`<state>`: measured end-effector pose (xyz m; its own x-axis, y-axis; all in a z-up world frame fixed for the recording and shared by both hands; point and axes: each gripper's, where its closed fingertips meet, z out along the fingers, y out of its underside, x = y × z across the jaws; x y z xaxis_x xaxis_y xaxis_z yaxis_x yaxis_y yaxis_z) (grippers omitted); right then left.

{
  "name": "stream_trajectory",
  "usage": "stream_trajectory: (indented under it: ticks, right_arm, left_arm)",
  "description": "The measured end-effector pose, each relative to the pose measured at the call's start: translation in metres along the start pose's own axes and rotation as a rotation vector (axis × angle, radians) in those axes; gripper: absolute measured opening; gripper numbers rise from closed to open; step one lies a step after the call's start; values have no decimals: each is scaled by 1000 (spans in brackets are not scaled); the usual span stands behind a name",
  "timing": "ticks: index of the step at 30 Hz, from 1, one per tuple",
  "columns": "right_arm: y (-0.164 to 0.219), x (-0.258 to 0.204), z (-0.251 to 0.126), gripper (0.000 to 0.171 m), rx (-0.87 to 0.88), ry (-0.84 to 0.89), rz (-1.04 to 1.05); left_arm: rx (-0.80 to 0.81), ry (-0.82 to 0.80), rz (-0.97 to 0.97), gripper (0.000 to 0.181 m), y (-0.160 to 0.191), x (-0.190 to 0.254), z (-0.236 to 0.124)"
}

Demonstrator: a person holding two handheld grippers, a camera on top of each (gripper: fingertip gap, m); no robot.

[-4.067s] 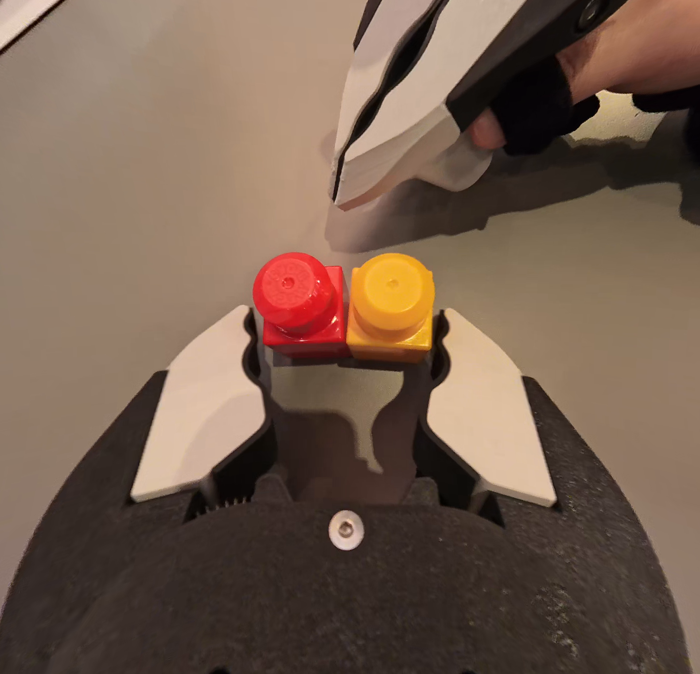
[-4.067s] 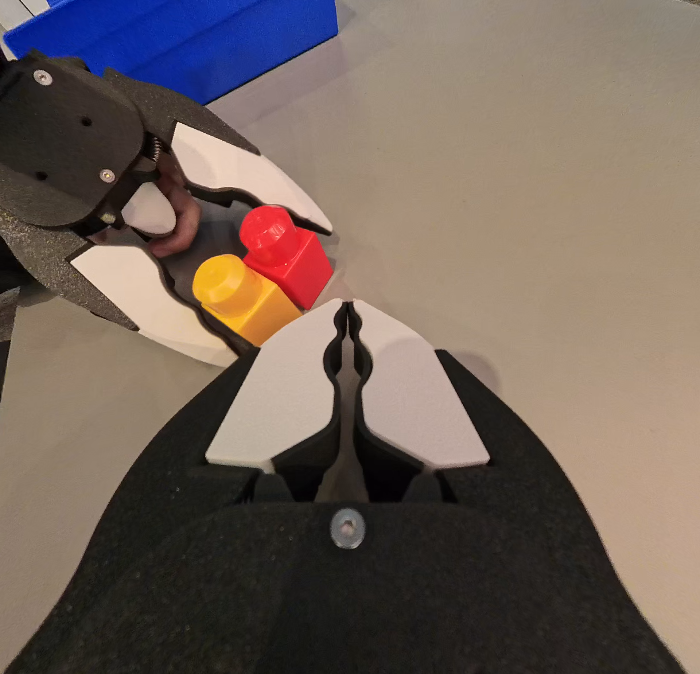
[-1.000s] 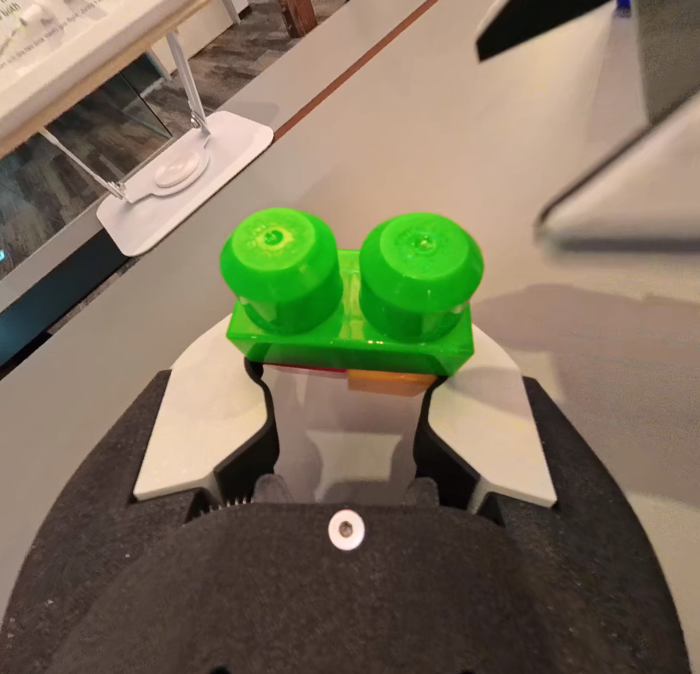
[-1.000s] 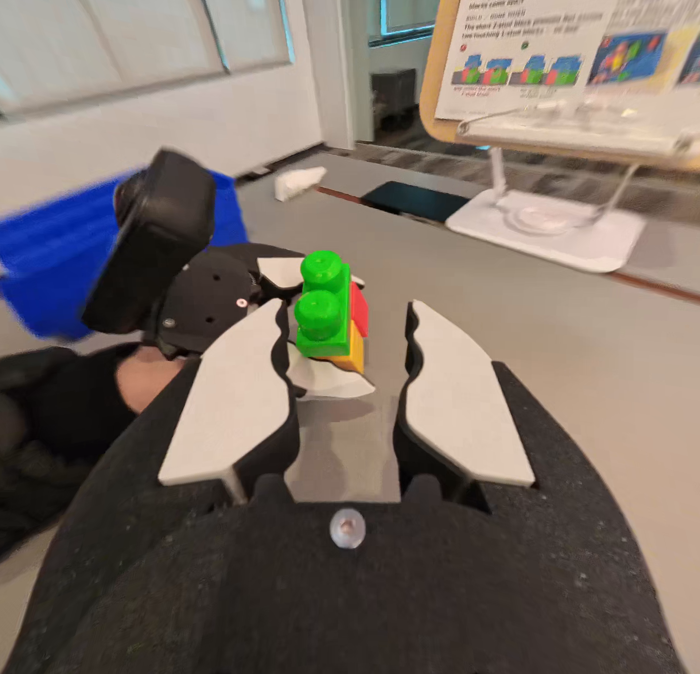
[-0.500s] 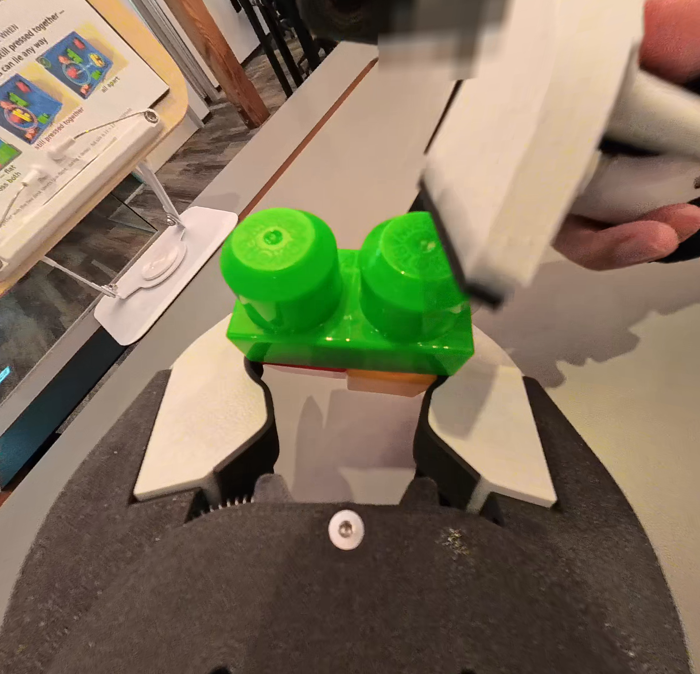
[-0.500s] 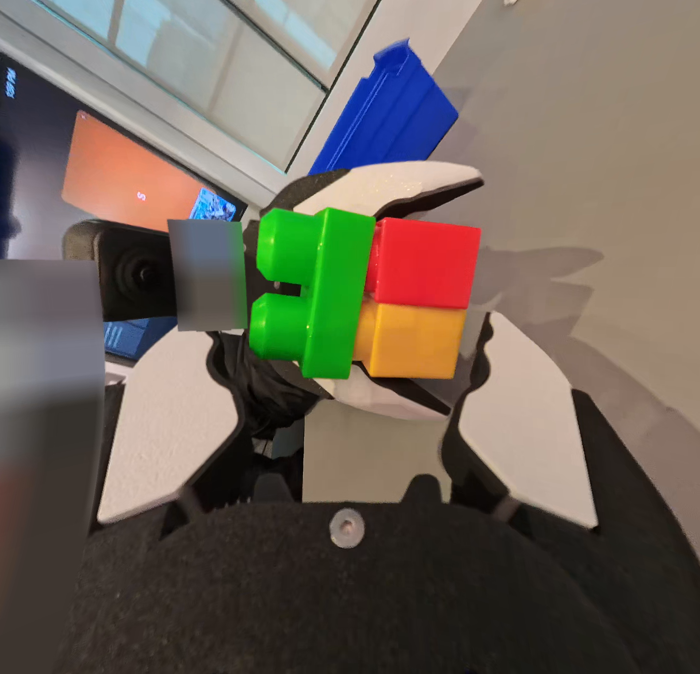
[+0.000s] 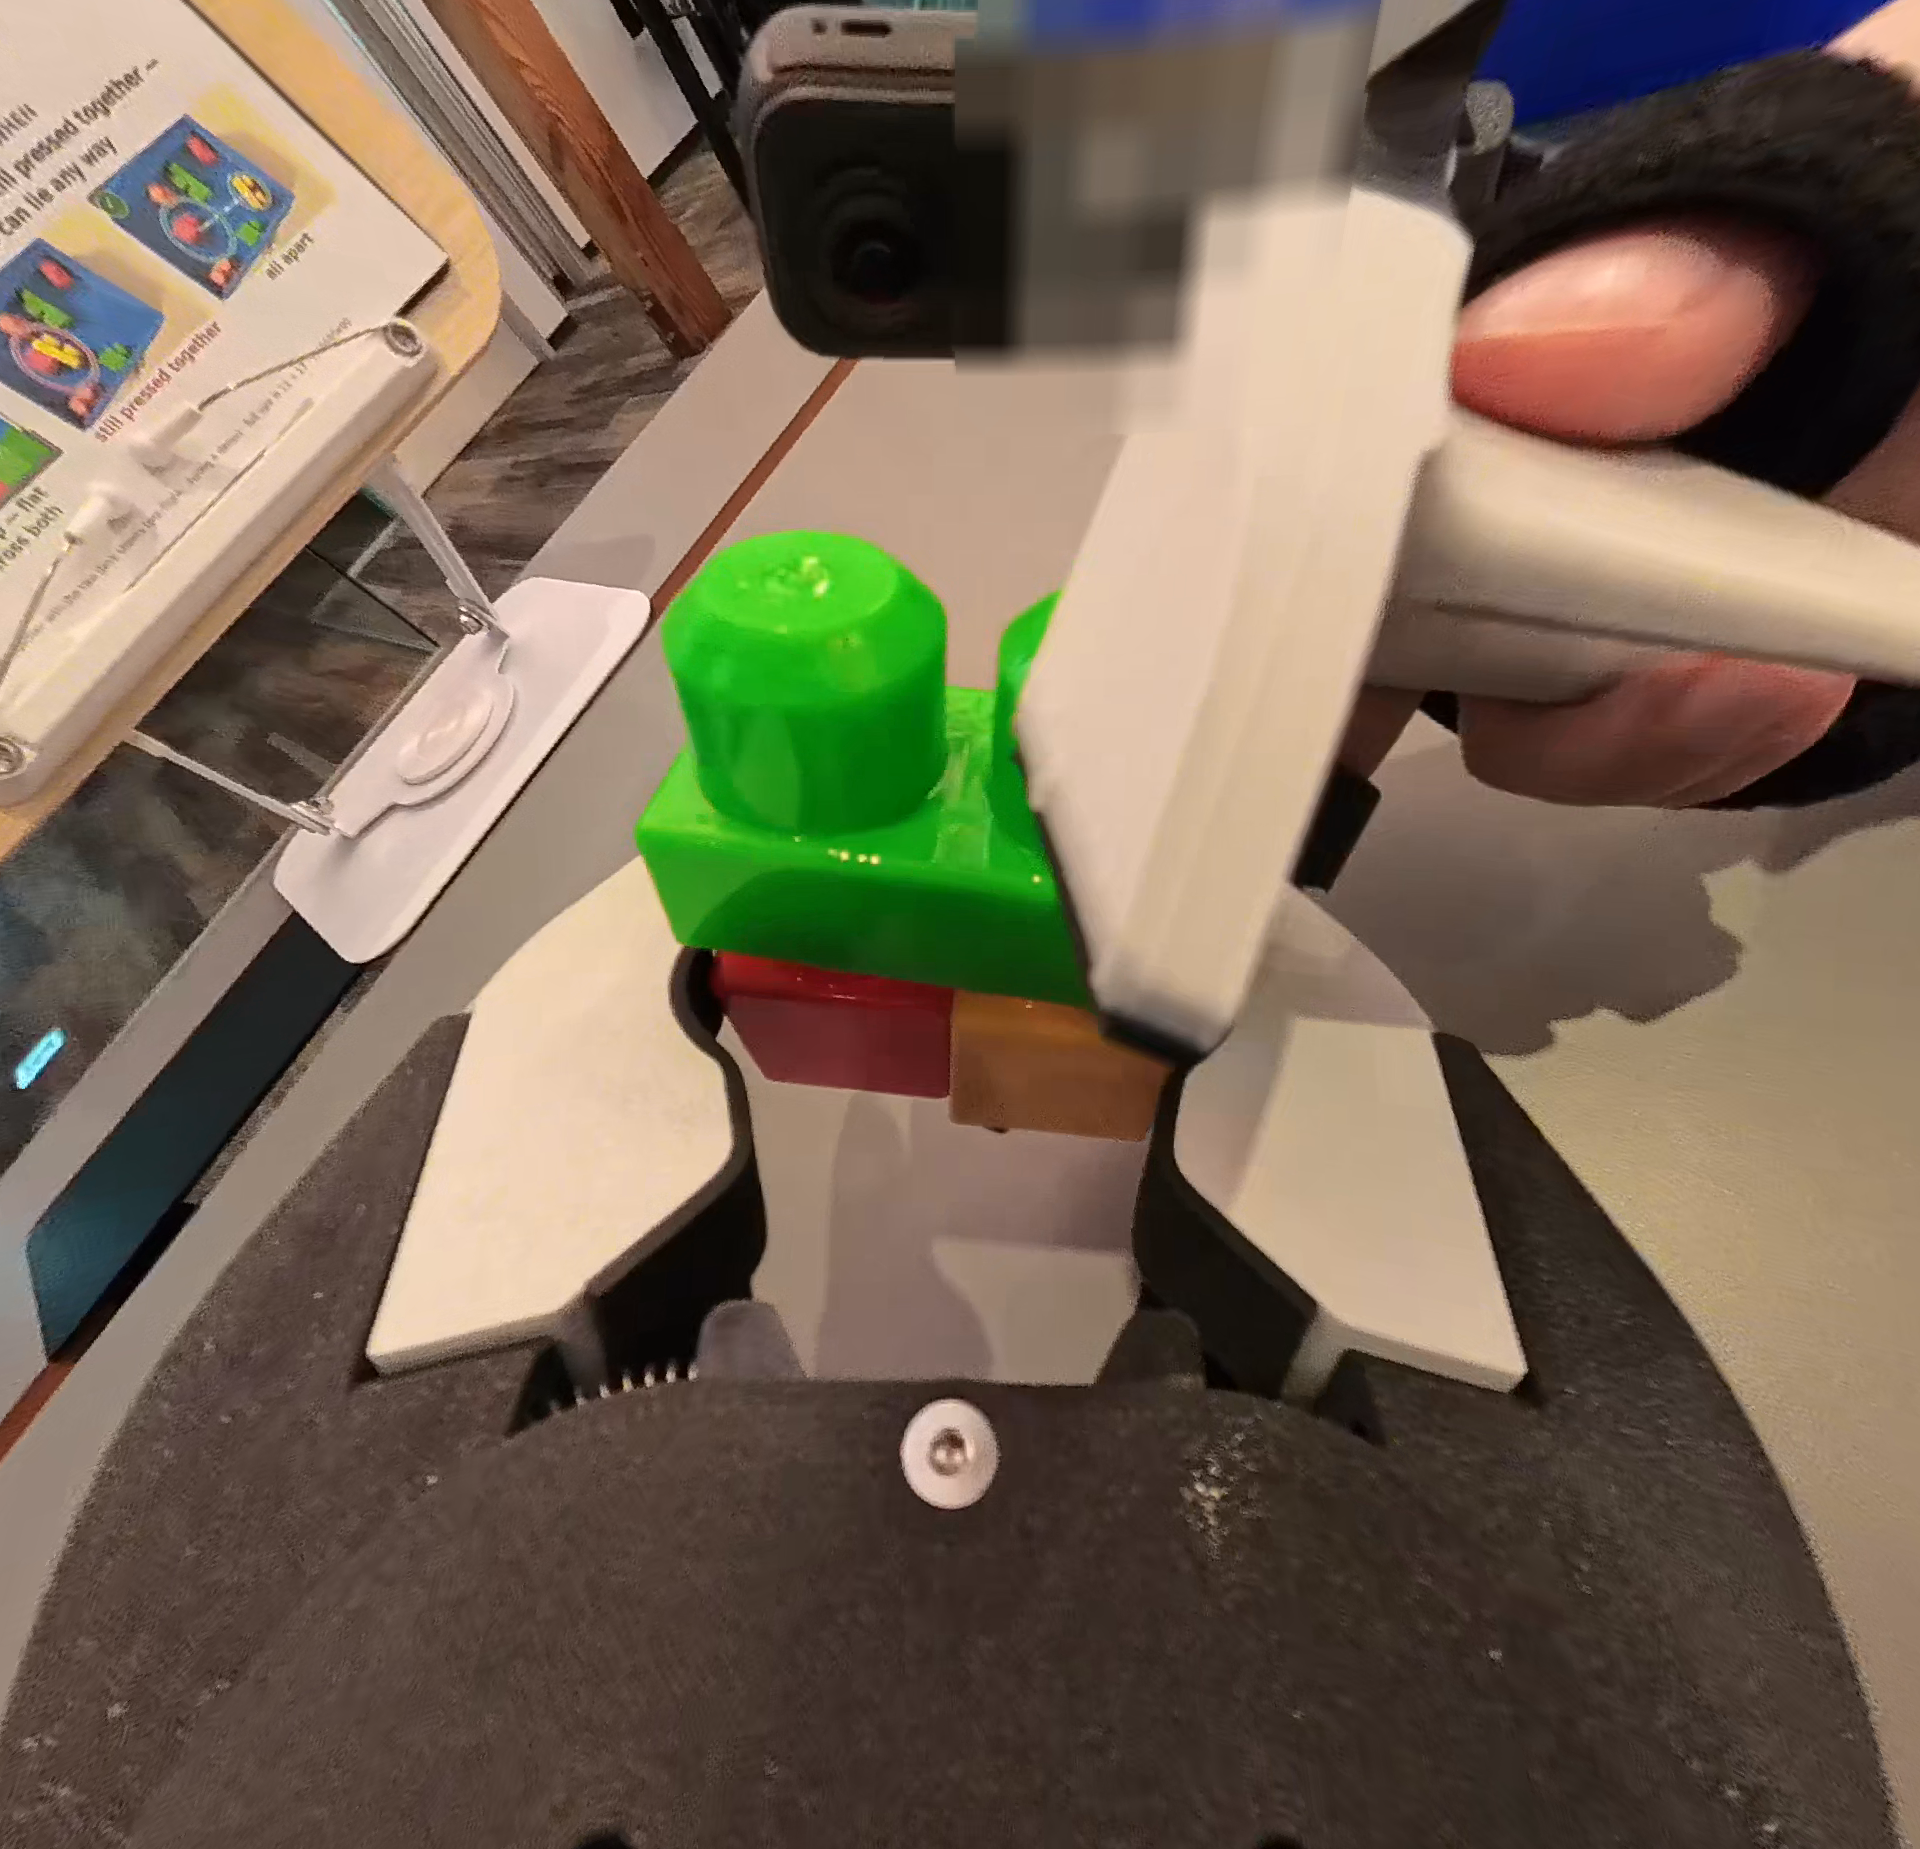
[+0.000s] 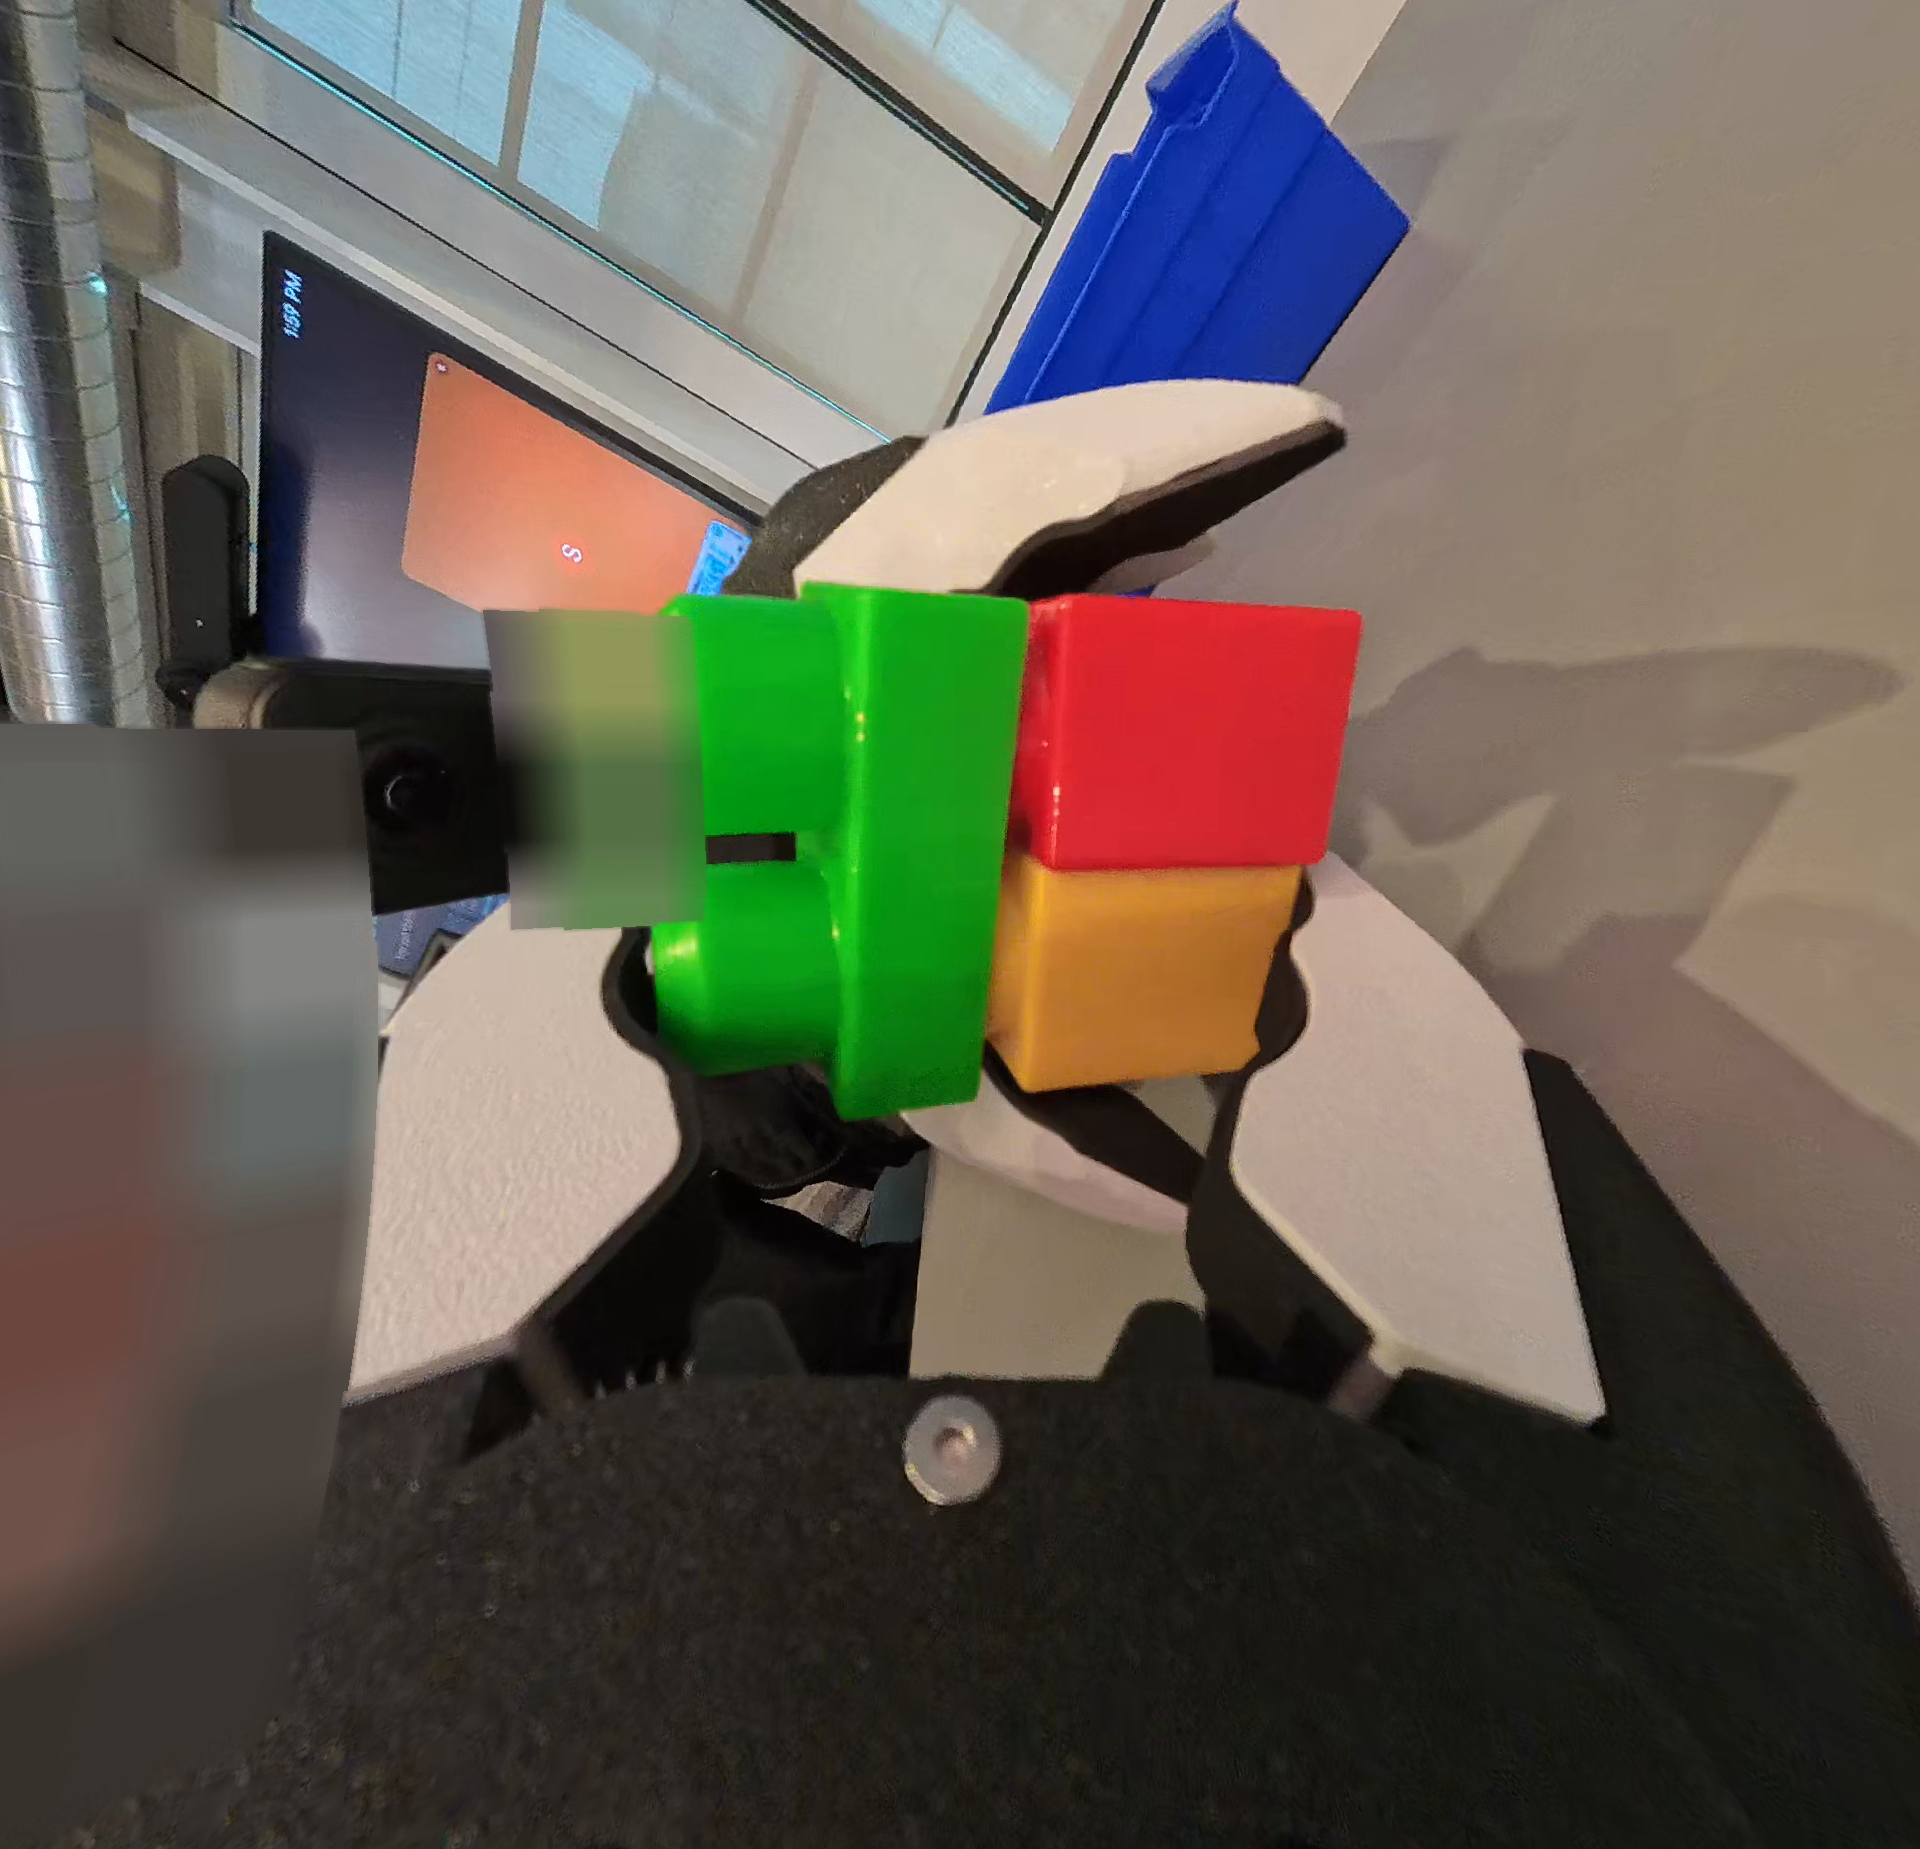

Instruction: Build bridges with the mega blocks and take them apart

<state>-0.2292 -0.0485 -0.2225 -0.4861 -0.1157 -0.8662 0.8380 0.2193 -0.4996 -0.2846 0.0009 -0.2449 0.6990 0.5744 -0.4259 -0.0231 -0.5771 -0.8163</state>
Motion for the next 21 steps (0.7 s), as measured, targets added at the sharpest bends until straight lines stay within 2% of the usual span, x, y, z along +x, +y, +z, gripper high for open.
stream_trajectory:
  ticks: [14, 19, 21]
  right_arm:
    - [-1, 0, 4, 107, 42, -6, -38]
    - [-4, -10, 4, 107, 69, -117, 36]
    - [-3, -9, 4, 107, 64, -101, 11]
  left_arm:
    - [19, 16, -38, 89, -1, 0, 0]
    - [57, 24, -56, 89, -8, -1, -5]
    - [52, 13, -44, 89, -7, -1, -4]
